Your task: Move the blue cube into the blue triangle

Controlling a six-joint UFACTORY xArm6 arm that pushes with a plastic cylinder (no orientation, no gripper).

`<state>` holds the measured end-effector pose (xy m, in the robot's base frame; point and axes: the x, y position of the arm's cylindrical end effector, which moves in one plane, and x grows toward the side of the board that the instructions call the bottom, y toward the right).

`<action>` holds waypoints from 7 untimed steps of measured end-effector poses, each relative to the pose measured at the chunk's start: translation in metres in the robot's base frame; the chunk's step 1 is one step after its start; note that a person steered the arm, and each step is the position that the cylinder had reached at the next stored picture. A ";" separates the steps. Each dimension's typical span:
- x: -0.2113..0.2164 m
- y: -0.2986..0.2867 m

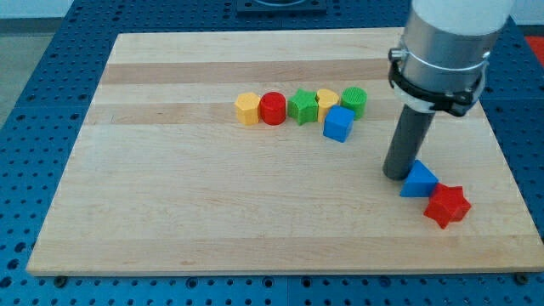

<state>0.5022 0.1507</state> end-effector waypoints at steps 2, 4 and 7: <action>0.009 0.010; -0.029 -0.045; -0.090 -0.160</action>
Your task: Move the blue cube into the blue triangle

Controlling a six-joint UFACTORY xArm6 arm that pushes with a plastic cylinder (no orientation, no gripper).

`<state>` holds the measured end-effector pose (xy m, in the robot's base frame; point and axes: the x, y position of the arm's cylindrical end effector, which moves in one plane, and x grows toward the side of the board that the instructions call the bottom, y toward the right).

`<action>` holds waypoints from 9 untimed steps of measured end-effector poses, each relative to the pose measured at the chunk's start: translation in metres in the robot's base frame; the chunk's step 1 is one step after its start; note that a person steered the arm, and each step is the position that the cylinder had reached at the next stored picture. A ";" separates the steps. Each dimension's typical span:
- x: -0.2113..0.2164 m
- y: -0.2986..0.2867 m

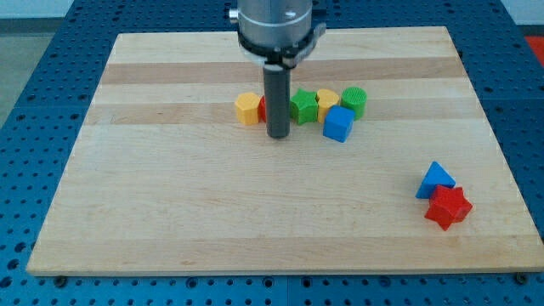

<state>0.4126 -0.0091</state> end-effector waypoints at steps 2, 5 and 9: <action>-0.023 0.025; -0.019 0.068; 0.037 0.111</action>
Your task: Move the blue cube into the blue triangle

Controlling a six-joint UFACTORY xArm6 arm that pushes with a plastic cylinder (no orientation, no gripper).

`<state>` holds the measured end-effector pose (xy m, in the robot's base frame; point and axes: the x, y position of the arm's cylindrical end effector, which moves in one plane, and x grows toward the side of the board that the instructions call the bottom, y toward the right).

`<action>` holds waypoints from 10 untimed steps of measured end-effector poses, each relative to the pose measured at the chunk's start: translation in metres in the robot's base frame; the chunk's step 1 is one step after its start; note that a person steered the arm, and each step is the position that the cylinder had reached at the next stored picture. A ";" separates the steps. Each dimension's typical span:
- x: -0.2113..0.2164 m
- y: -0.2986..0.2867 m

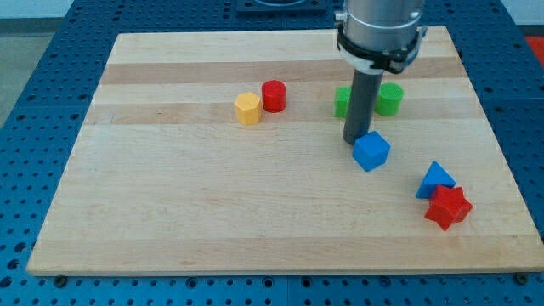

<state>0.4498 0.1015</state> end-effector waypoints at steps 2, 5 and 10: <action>0.036 0.002; 0.052 0.026; -0.013 0.049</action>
